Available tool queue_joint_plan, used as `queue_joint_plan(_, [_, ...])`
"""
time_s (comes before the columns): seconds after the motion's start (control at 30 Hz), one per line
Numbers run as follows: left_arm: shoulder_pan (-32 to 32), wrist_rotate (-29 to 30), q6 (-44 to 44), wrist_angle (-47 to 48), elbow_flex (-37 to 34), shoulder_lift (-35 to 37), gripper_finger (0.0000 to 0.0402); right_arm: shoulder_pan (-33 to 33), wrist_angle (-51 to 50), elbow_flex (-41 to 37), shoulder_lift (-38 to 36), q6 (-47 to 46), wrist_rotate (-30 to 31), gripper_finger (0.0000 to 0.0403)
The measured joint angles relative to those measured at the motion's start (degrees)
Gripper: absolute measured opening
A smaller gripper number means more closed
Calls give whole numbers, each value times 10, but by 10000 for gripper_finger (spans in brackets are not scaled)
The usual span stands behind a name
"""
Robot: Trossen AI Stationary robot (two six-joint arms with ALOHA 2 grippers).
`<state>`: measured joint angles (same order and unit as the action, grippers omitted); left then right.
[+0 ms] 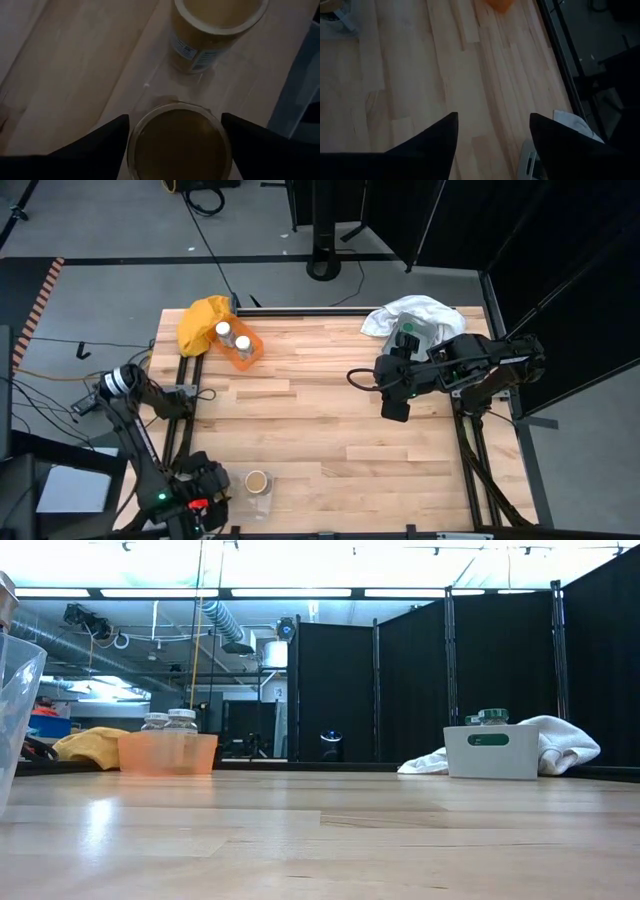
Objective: Sort spices by type
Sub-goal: Put the gold seasoning bottle into the transparent bin, then return to Home Position
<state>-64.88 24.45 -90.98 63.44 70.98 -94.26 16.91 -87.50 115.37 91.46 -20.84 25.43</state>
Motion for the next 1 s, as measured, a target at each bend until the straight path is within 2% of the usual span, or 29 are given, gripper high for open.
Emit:
queue_joint_plan(0.2, [0, 14, 0, 6, 2, 44, 321, 0, 29, 0, -5, 34, 0, 256])
queue_joint_plan(0.43, [0, 83, -2, 25, 2, 170, 321, -2, 51, 0, -57, 94, 0, 252])
queue_joint_plan(0.53, [4, 136, -24, 72, 3, 236, 321, -2, 51, 0, -94, 127, 1, 252])
queue_joint_plan(0.6, [8, 193, -37, 104, 3, 282, 321, -2, 51, 0, -122, 146, 14, 252])
queue_joint_plan(0.73, [9, 307, -20, 136, 3, 370, 321, -2, 50, 0, -181, 172, 89, 247])
queue_joint_plan(0.87, [8, 368, 22, 133, 3, 446, 321, -2, 45, 0, -240, 177, 155, 242])
queue_joint_plan(1.0, [8, 422, 20, 131, 3, 510, 321, -2, 43, 0, -293, 132, 153, 241])
